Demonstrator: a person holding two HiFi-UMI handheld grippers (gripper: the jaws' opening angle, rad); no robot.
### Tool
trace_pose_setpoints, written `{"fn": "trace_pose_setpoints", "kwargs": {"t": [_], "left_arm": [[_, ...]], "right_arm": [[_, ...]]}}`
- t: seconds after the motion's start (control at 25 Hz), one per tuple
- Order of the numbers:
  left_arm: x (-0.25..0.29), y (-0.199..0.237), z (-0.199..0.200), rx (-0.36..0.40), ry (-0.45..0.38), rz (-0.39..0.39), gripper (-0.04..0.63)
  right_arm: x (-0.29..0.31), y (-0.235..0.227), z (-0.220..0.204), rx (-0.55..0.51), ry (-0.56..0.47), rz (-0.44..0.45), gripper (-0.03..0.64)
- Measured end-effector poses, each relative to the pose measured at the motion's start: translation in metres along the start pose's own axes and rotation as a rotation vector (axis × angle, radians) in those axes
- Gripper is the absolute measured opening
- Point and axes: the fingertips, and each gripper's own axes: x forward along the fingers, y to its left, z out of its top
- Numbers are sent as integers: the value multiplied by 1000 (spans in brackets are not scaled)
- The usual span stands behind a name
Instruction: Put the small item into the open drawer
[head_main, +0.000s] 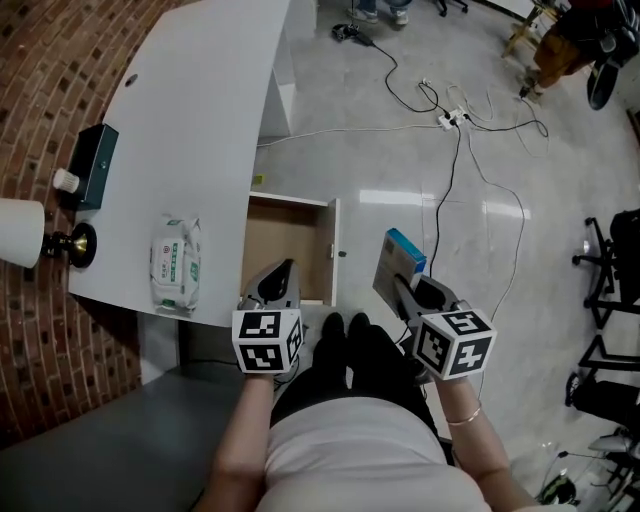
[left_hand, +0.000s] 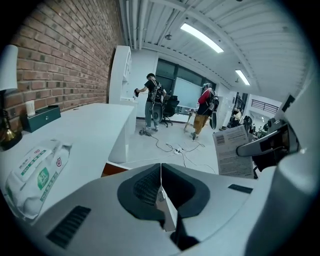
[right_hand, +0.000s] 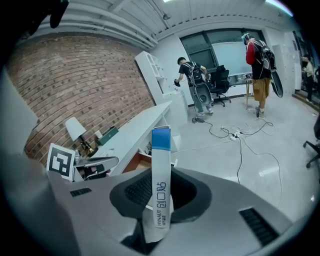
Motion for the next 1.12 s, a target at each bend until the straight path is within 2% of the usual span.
{"fn": "trace_pose_setpoints", "kwargs": {"t": [0.28,0.44,0.56,0.92,1.12], "left_arm": [[13,25,16,-88,-21,93,23],[10,50,20,-178,-44,206,23],[0,66,18,-235,-67,321,24],[-63,89,-22,-463,-150,674,23],[-102,85,-60,-584,-170,831,23]], "right_arm": [[48,13,37,-106,79,113,80],[83,33,57,-210,151,225,78],[109,50,62,-305,222,324,78],[160,96,25,-592,447,568,78],[177,118,-11,-752,551,661,78]]}}
